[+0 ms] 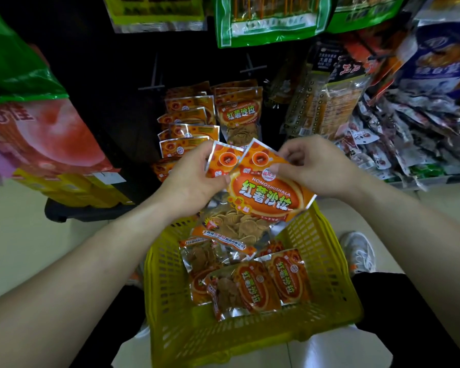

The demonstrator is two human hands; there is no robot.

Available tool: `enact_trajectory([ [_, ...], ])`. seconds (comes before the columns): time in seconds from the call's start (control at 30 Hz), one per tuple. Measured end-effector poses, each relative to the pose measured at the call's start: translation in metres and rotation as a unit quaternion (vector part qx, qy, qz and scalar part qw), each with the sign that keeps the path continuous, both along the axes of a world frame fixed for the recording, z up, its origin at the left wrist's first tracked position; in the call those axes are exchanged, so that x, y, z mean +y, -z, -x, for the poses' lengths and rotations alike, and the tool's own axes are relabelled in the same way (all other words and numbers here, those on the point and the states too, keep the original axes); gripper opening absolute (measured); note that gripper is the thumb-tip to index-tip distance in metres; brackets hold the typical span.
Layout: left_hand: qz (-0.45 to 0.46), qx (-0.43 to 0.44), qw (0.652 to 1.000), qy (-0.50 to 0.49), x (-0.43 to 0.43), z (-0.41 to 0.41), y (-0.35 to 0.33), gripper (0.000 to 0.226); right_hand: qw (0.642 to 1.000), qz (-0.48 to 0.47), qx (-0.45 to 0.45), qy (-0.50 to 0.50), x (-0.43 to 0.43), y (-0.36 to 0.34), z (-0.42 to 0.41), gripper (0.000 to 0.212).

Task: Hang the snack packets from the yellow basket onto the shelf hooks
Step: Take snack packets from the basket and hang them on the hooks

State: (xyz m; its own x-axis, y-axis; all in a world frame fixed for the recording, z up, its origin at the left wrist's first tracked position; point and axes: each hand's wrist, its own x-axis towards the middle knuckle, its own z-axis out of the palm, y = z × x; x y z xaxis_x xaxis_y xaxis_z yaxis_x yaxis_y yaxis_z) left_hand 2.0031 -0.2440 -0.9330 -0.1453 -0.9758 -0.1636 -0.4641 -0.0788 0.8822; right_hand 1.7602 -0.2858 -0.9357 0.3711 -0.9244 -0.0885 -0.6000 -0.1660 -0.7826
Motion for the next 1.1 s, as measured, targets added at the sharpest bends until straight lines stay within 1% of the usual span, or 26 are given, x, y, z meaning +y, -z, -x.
enact_trajectory([
  [0.17,0.005,-0.006,1.0,-0.008,0.002,0.006,0.008,0.035,0.997,0.043,0.026,0.051,0.003,0.004,-0.007,0.027],
  [0.27,0.005,0.03,0.999,-0.024,0.005,0.009,0.007,0.029,0.996,0.044,0.025,0.077,0.005,0.004,-0.012,0.038],
  [0.4,0.031,0.022,0.998,-0.048,0.003,0.007,0.004,0.02,0.994,0.062,0.038,0.078,0.008,0.002,-0.017,0.044],
  [0.5,0.036,0.009,0.998,-0.056,0.001,0.004,0.002,0.013,0.997,0.047,0.022,0.051,0.007,-0.002,-0.015,0.035],
  [0.63,0.022,0.026,0.997,-0.064,-0.001,-0.001,0.0,0.017,0.999,0.032,-0.003,0.023,0.003,-0.001,-0.007,0.014],
  [0.7,0.022,0.041,0.996,-0.071,0.0,-0.002,-0.001,0.018,0.999,0.03,-0.006,0.026,0.002,0.001,-0.005,0.012],
  [0.8,0.039,0.043,0.994,-0.092,0.001,-0.002,-0.001,0.018,0.999,0.034,0.0,0.028,0.001,0.003,-0.006,0.011],
  [0.93,0.038,0.052,0.992,-0.104,0.001,-0.001,-0.002,0.02,0.999,0.027,0.001,0.031,0.001,0.004,-0.007,0.01],
  [1.1,0.04,0.037,0.993,-0.101,0.0,-0.001,-0.001,0.018,0.999,0.022,-0.001,0.027,0.001,0.003,-0.007,0.009],
])
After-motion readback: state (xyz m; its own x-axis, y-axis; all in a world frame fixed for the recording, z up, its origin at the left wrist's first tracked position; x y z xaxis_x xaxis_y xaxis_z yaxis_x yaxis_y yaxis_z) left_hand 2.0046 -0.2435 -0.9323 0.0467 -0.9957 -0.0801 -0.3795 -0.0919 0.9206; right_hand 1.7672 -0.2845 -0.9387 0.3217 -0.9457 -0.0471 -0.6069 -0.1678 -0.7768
